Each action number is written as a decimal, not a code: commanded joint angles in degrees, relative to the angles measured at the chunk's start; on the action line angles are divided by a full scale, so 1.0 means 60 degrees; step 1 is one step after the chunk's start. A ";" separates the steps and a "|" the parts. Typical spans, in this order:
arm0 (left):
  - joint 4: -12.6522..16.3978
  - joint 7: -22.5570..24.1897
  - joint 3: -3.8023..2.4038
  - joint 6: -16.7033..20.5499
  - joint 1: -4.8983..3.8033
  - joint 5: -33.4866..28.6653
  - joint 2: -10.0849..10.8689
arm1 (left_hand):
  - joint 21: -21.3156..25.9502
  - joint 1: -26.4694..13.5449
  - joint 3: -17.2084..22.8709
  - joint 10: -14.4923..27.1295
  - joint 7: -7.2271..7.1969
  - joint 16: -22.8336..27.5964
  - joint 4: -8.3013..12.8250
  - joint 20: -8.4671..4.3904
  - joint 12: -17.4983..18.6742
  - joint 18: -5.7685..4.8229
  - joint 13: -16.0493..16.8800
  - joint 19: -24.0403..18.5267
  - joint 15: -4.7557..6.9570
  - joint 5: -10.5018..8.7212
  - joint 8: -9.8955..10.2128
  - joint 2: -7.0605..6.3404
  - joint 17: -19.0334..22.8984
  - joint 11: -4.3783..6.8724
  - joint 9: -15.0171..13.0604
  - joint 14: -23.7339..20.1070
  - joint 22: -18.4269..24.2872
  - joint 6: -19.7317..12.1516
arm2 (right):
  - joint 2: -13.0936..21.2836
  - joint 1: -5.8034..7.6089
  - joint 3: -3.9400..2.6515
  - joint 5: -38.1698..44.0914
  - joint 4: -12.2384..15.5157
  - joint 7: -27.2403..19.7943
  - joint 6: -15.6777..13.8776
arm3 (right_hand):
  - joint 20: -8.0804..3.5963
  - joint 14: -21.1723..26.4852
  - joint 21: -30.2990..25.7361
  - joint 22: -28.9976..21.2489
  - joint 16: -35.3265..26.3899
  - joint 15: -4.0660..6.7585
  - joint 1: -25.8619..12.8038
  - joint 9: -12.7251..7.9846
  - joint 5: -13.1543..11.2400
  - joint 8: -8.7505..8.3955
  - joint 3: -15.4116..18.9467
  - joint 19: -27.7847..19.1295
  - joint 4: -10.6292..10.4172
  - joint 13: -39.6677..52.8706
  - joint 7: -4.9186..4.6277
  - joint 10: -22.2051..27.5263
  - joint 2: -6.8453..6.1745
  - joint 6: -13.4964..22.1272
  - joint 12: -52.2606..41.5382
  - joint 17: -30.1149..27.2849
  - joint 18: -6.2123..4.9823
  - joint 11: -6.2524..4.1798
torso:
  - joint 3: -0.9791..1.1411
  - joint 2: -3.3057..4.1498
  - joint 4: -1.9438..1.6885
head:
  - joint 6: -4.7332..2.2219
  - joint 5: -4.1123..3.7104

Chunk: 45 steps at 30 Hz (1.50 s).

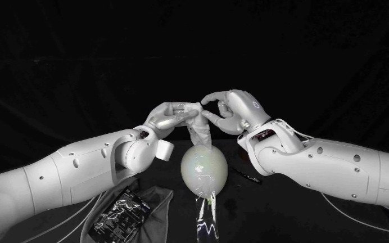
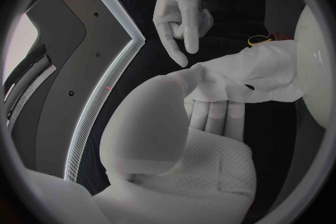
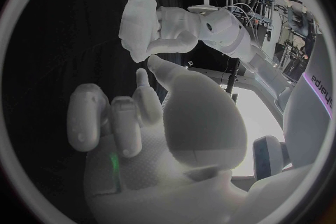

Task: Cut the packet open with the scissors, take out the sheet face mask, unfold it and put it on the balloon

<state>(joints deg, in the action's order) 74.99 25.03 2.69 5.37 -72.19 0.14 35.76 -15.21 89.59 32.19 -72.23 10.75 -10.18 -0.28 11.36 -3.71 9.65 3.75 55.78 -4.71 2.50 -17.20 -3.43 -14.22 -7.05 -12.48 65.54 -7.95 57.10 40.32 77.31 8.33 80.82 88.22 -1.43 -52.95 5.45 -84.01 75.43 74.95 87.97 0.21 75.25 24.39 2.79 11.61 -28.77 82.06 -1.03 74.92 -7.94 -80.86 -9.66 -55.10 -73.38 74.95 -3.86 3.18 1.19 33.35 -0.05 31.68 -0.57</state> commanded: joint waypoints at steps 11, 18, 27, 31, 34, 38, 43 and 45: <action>0.0131 0.0041 -0.0007 -0.0096 -0.0007 0.0150 0.0026 | -0.0040 -0.0089 0.0001 -0.0143 0.0014 0.0003 0.0088 0.0011 -0.0047 0.0075 0.0000 -0.0076 0.0034 0.0044 -0.0008 0.0018 -0.0019 0.0039 -0.0010 0.0057 -0.0015 0.0086 | -0.0226 -0.0011 -0.0003 0.0126 -0.0163 0.0400 0.0215 | 0.0041 -0.0791 -0.0111 0.1766 0.0019 0.0039 -0.0128 -0.0015 0.0008 -0.0046 0.0004 -0.0027 -0.0073 0.0555 -0.0035 -0.0013 -0.0004 -0.0059 0.0021 0.1894 0.0081 0.0026 | -0.0005 -0.0006 -0.0001 | 0.0018 0.0006; 0.0161 0.0035 -0.0007 -0.0103 -0.0006 0.0151 0.0053 | -0.0052 -0.0098 0.0003 -0.0149 0.0012 0.0002 0.0109 0.0007 -0.0045 0.0081 -0.0001 -0.0074 0.0039 0.0043 -0.0010 0.0013 -0.0026 0.0042 -0.0013 0.0064 -0.0020 0.0094 | -0.0253 -0.0012 -0.0003 0.0143 -0.0172 0.0426 0.0243 | 0.0036 -0.0801 -0.0072 0.1776 0.0036 0.0056 -0.0078 -0.0011 0.0008 0.0002 -0.0034 -0.0009 -0.0062 0.0579 0.0010 -0.0027 0.0026 -0.0205 -0.0017 0.1927 0.0088 -0.0006 | -0.0003 -0.0001 0.0006 | 0.0018 0.0017; 0.0170 0.0032 -0.0007 -0.0108 -0.0005 0.0152 0.0057 | -0.0055 -0.0102 0.0005 -0.0152 0.0012 0.0001 0.0115 0.0007 -0.0044 0.0081 -0.0002 -0.0075 0.0040 0.0043 -0.0010 0.0013 -0.0029 0.0042 -0.0013 0.0066 -0.0022 0.0097 | -0.0263 -0.0015 -0.0002 0.0136 -0.0154 0.0395 0.0378 | -0.0052 -0.0832 0.0044 0.1808 0.0082 0.0191 0.0084 0.0065 0.0001 0.0282 -0.0195 0.0049 -0.0032 0.0705 0.0227 -0.0151 0.0254 -0.0762 -0.0216 0.2011 0.0106 -0.0181 | -0.0003 -0.0009 0.0002 | 0.0021 0.0009; 0.0173 0.0033 -0.0007 -0.0117 -0.0005 0.0152 0.0058 | -0.0057 -0.0105 0.0007 -0.0154 0.0012 0.0001 0.0120 0.0007 -0.0044 0.0082 -0.0002 -0.0076 0.0041 0.0043 -0.0010 0.0013 -0.0030 0.0043 -0.0014 0.0068 -0.0023 0.0099 | -0.0269 -0.0016 -0.0002 0.0137 -0.0170 0.0402 0.0454 | -0.0110 -0.0851 0.0117 0.1828 0.0109 0.0257 0.0142 0.0107 -0.0004 0.0394 -0.0270 0.0087 -0.0019 0.0922 0.0317 -0.0334 0.0383 -0.0925 -0.0528 0.2062 0.0121 -0.0257 | -0.0003 -0.0006 0.0000 | 0.0024 0.0006; 0.0182 0.0030 -0.0007 -0.0127 -0.0005 0.0152 0.0061 | -0.0060 -0.0107 0.0010 -0.0158 0.0011 0.0000 0.0127 0.0006 -0.0044 0.0084 -0.0002 -0.0077 0.0043 0.0044 -0.0011 0.0014 -0.0033 0.0044 -0.0014 0.0071 -0.0024 0.0102 | -0.0274 -0.0016 -0.0002 0.0138 -0.0181 0.0405 0.0485 | -0.0137 -0.0866 0.0159 0.1840 0.0130 0.0285 0.0154 0.0125 -0.0004 0.0435 -0.0289 0.0110 -0.0014 0.0982 0.0350 -0.0388 0.0424 -0.0969 -0.0614 0.2103 0.0130 -0.0287 | 0.0000 -0.0001 -0.0004 | 0.0026 0.0006; 0.0213 0.0023 -0.0006 -0.0160 -0.0005 0.0151 0.0065 | -0.0068 -0.0115 0.0012 -0.0166 0.0009 -0.0003 0.0140 0.0004 -0.0044 0.0086 -0.0003 -0.0076 0.0046 0.0043 -0.0013 0.0014 -0.0039 0.0046 -0.0016 0.0078 -0.0028 0.0109 | -0.0286 -0.0018 -0.0002 0.0139 -0.0184 0.0406 0.0489 | -0.0188 -0.0889 0.0278 0.1874 0.0164 0.0337 0.0189 0.0175 -0.0004 0.0536 -0.0311 0.0175 0.0017 0.1088 0.0421 -0.0485 0.0492 -0.1065 -0.0764 0.2168 0.0156 -0.0348 | 0.0000 0.0001 -0.0002 | 0.0032 0.0007; 0.0244 0.0004 -0.0005 -0.0198 -0.0005 0.0159 0.0055 | -0.0072 -0.0119 0.0013 -0.0169 0.0008 -0.0003 0.0146 0.0004 -0.0043 0.0087 -0.0003 -0.0076 0.0047 0.0043 -0.0013 0.0013 -0.0041 0.0047 -0.0017 0.0081 -0.0029 0.0112 | -0.0300 -0.0021 -0.0002 0.0140 -0.0183 0.0421 0.0445 | -0.0234 -0.0916 0.0390 0.1905 0.0205 0.0386 0.0226 0.0237 -0.0004 0.0646 -0.0308 0.0237 0.0066 0.1193 0.0489 -0.0581 0.0526 -0.1145 -0.0912 0.2245 0.0180 -0.0407 | -0.0004 -0.0008 -0.0005 | 0.0041 0.0015; 0.0249 0.0002 -0.0005 -0.0205 -0.0005 0.0162 0.0052 | -0.0072 -0.0119 0.0013 -0.0169 0.0008 -0.0003 0.0146 0.0004 -0.0043 0.0087 -0.0003 -0.0076 0.0047 0.0043 -0.0013 0.0013 -0.0041 0.0047 -0.0017 0.0081 -0.0029 0.0112 | -0.0306 -0.0022 -0.0002 0.0141 -0.0181 0.0437 0.0411 | -0.0270 -0.0949 0.0526 0.1945 0.0256 0.0430 0.0246 0.0302 -0.0002 0.0755 -0.0297 0.0312 0.0103 0.1390 0.0549 -0.0741 0.0537 -0.1219 -0.1189 0.2345 0.0210 -0.0457 | -0.0002 -0.0006 -0.0003 | 0.0044 0.0017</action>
<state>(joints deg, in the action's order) 76.07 24.38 2.80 5.31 -72.08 1.02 36.29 -15.43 88.65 32.42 -72.63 10.75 -10.18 0.25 11.37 -3.77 9.20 3.67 55.78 -4.73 2.56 -17.03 -3.93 -14.41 -7.04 -12.51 65.95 -8.06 57.51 38.65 77.28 8.27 80.88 87.05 0.94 -51.28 3.96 -84.02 78.22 74.90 89.16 2.27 76.65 25.86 2.78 15.74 -30.65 83.51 -0.75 74.95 -4.67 -83.73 -6.97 -61.86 -79.82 74.95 -3.28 0.72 1.19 33.34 -0.08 31.90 -0.48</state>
